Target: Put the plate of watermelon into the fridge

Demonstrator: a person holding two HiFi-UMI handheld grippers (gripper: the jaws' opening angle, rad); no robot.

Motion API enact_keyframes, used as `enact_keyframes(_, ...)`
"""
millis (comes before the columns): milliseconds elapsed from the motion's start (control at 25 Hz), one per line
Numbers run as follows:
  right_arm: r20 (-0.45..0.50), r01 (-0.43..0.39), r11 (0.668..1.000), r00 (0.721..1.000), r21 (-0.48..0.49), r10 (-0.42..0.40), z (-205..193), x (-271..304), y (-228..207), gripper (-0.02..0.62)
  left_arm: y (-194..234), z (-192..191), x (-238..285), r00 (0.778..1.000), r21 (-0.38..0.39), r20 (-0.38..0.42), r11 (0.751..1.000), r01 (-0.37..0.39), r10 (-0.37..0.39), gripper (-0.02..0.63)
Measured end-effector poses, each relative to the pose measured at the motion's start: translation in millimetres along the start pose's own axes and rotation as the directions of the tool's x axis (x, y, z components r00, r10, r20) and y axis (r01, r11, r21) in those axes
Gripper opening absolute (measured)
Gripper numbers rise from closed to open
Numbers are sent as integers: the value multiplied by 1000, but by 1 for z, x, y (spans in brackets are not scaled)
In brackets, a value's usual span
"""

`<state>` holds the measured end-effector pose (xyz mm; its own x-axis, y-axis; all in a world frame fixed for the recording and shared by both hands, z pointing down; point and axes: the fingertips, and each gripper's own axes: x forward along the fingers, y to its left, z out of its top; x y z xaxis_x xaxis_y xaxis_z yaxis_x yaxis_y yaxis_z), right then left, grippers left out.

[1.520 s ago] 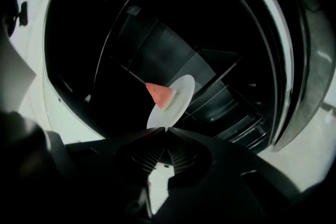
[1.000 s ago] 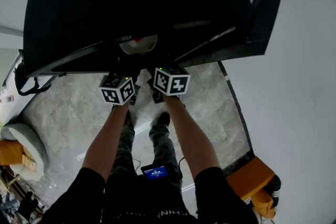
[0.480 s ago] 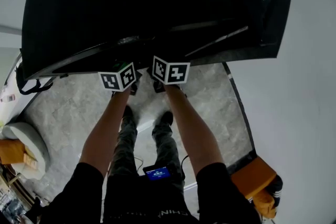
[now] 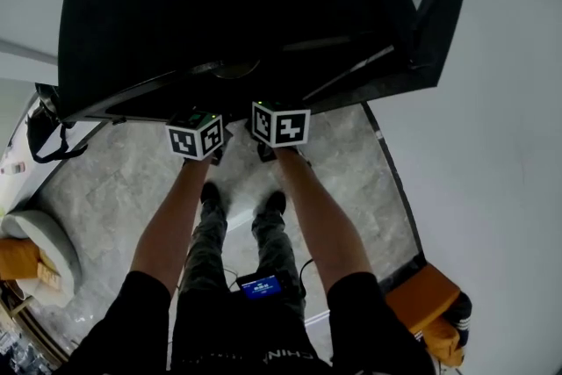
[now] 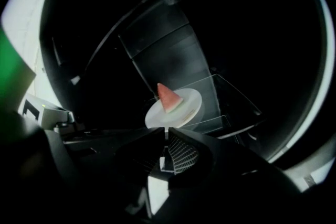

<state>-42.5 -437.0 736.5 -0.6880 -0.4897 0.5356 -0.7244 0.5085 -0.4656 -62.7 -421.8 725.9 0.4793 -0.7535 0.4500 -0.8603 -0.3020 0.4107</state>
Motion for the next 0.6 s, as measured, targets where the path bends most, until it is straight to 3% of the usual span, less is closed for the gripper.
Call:
enact_keyframes(280, -26, -19, 999, 999, 41, 20, -4, -58, 30, 28, -39, 22, -59, 995, 36, 40, 996, 85, -86, 13)
enact_keyframes(600, -7, 25, 991, 1000, 131, -24, -5, -152, 57, 28, -83, 31, -139, 987, 6, 2, 987, 163, -163, 14)
